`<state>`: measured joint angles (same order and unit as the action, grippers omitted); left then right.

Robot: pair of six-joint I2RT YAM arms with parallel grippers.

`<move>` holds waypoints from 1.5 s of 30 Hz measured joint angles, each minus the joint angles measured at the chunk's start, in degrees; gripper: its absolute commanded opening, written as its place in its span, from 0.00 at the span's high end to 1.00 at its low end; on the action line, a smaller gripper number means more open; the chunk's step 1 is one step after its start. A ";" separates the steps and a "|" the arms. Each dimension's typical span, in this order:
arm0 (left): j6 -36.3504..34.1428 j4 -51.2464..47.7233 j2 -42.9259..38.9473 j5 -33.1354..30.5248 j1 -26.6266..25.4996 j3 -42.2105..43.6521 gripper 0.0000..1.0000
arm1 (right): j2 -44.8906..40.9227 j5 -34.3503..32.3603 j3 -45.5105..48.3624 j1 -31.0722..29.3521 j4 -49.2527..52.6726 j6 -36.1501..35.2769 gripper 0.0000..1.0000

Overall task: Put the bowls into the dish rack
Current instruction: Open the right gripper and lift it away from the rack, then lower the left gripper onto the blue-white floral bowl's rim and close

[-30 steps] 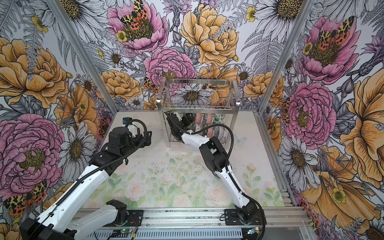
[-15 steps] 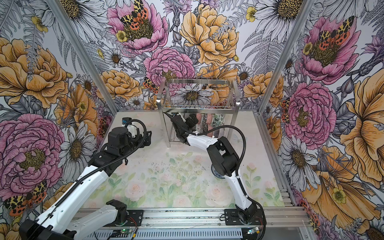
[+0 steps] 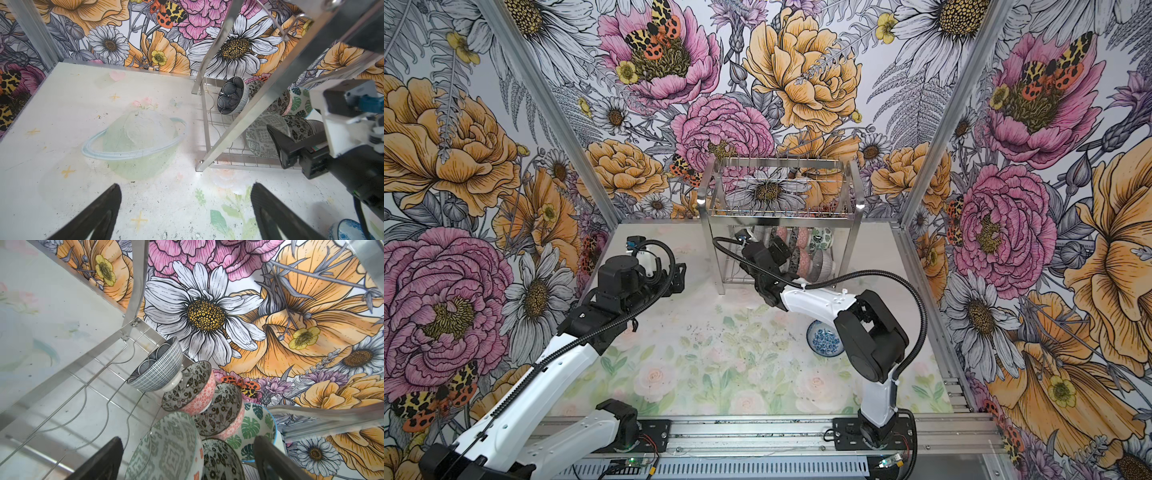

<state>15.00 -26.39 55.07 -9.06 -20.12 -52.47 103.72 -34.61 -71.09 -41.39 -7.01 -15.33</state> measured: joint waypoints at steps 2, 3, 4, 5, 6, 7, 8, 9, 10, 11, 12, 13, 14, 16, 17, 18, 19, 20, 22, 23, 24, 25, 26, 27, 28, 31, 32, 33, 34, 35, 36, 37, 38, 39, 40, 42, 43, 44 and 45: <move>0.00 -0.50 -0.68 0.24 0.00 0.04 0.01 | -2.86 0.83 3.13 -0.35 -0.17 0.44 0.00; 0.00 -0.70 -0.98 0.42 0.00 0.04 0.01 | -4.46 1.38 4.68 -0.42 -0.15 0.87 0.00; 0.00 -0.83 -1.16 0.59 -0.17 0.04 0.01 | -6.23 1.86 6.23 -0.63 0.00 1.27 0.00; 0.00 -0.90 -1.27 0.61 -0.42 0.04 0.01 | -7.98 2.23 7.48 -0.68 0.39 1.66 0.00; 0.00 -0.98 -1.33 0.57 -0.83 0.04 0.01 | -9.99 2.73 8.81 -0.70 0.72 2.27 0.00; 0.00 -1.09 -1.36 0.57 -1.46 0.04 0.01 | -12.44 3.26 10.29 -0.72 1.22 2.97 0.00; 0.00 -1.29 -1.36 0.52 -2.32 0.04 0.01 | -14.82 3.63 11.47 -0.70 1.97 3.61 0.00; 0.00 -1.46 -1.33 0.35 -3.50 0.04 0.01 | -17.51 4.33 12.72 -0.70 2.54 4.35 0.00; 0.00 -1.60 -1.33 -0.02 -4.90 0.04 0.01 | -20.31 4.85 13.90 -0.70 3.45 5.25 0.00; 0.00 -1.75 -1.33 -0.46 -6.05 0.04 0.01 | -23.06 5.25 14.86 -0.68 4.50 6.01 0.00; 0.00 -1.90 -1.31 -1.18 -7.61 0.04 0.01 | -25.92 5.68 15.74 -0.59 5.62 7.02 0.00; 0.04 -2.01 -1.25 -2.03 -9.27 0.04 0.01 | -28.57 6.14 16.46 -0.44 6.69 7.91 0.00; 0.13 -2.10 -1.18 -2.54 -10.45 0.04 0.01 | -31.10 6.56 17.14 -0.13 7.78 8.85 0.00; 0.52 -2.14 -0.79 -3.67 -13.22 0.04 0.01 | -35.95 7.48 18.58 0.90 10.14 10.80 0.00; 0.70 -2.16 -0.52 -4.24 -14.51 0.04 0.02 | -38.03 7.96 19.28 1.57 11.37 11.72 0.01; 1.11 -2.16 -0.20 -4.79 -15.76 0.04 0.01 | -40.11 8.39 19.96 2.36 12.83 12.68 0.01; 1.53 -2.16 0.24 -5.29 -17.05 0.04 0.01 | -41.92 8.68 20.50 3.17 14.29 13.60 0.01; 1.75 -2.16 0.63 -5.68 -18.08 0.04 0.01 | -43.15 9.01 20.87 3.78 15.45 14.34 0.01; 2.73 -2.08 2.05 -6.58 -20.76 0.04 0.01 | -45.40 9.38 21.42 5.27 18.53 15.85 0.01; 3.08 -1.97 2.73 -6.86 -21.75 0.02 0.01 | -46.07 9.44 21.51 5.88 19.85 16.44 0.01; 3.69 -1.70 3.91 -7.23 -23.28 0.02 0.01 | -46.58 9.51 21.55 6.51 21.14 17.05 0.01; 4.33 -1.27 5.25 -7.45 -24.72 0.02 0.01 | -46.99 9.73 21.55 7.06 22.34 17.53 0.01; 4.92 -0.85 6.43 -7.48 -25.79 0.02 0.01 | -47.17 9.99 21.55 7.48 23.19 17.97 0.01; 5.70 -0.28 7.93 -7.48 -26.97 0.02 0.01 | -47.34 10.45 21.55 7.98 24.17 18.38 0.01; 6.43 0.39 9.44 -7.37 -28.02 0.02 0.01 | -47.41 10.80 21.55 8.46 25.07 18.80 0.01; 8.85 3.17 13.49 -6.34 -30.12 0.07 0.01 | -47.41 12.07 21.55 9.64 27.19 19.54 0.01; 9.55 4.24 14.58 -5.68 -30.69 0.11 0.01 | -47.41 12.46 21.53 9.99 27.76 19.74 0.01; 10.47 5.46 15.82 -4.79 -31.28 0.13 0.02 | -47.41 12.70 21.51 10.34 28.30 19.91 0.01; 11.17 6.67 16.98 -4.04 -31.78 0.13 0.01 | -47.36 13.14 21.38 10.73 28.89 20.06 0.01; 11.82 7.82 18.16 -3.21 -32.28 0.13 0.01 | -47.34 13.49 21.27 10.97 29.20 20.11 0.01; 12.48 8.98 19.58 -2.38 -32.87 0.13 0.01 | -47.34 13.73 21.07 11.32 29.62 20.22 0.01; 13.03 9.92 20.96 -1.70 -33.40 0.09 0.01 | -47.30 13.94 20.87 11.61 29.94 20.28 0.01; 13.46 10.78 22.58 -1.01 -33.92 -0.02 0.01 | -47.21 14.21 20.61 11.96 30.18 20.33 0.01; 13.81 11.41 24.28 -0.20 -34.40 -0.15 0.01 | -47.08 14.49 20.33 12.31 30.25 20.41 0.01; 14.12 11.67 25.94 0.52 -34.77 -0.52 0.01 | -46.97 14.73 20.15 12.59 30.32 20.46 0.01; 14.69 11.93 29.49 1.86 -35.45 -2.01 0.01 | -46.90 15.04 20.13 13.03 30.51 20.46 0.01; 14.93 12.07 31.04 2.51 -35.74 -2.91 0.01 | -46.90 15.21 20.13 13.31 30.56 20.46 0.01; 15.08 12.33 32.59 3.15 -36.11 -3.89 0.01 | -46.93 15.43 20.13 13.60 30.58 20.46 0.01; 15.17 12.52 34.14 3.82 -36.48 -5.05 0.01 | -46.93 15.45 20.13 13.86 30.56 20.46 0.01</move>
<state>30.17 -13.87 89.21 -5.23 -56.60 -57.52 56.80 -19.16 -50.96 -27.53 23.55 5.13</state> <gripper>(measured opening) 0.986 0.992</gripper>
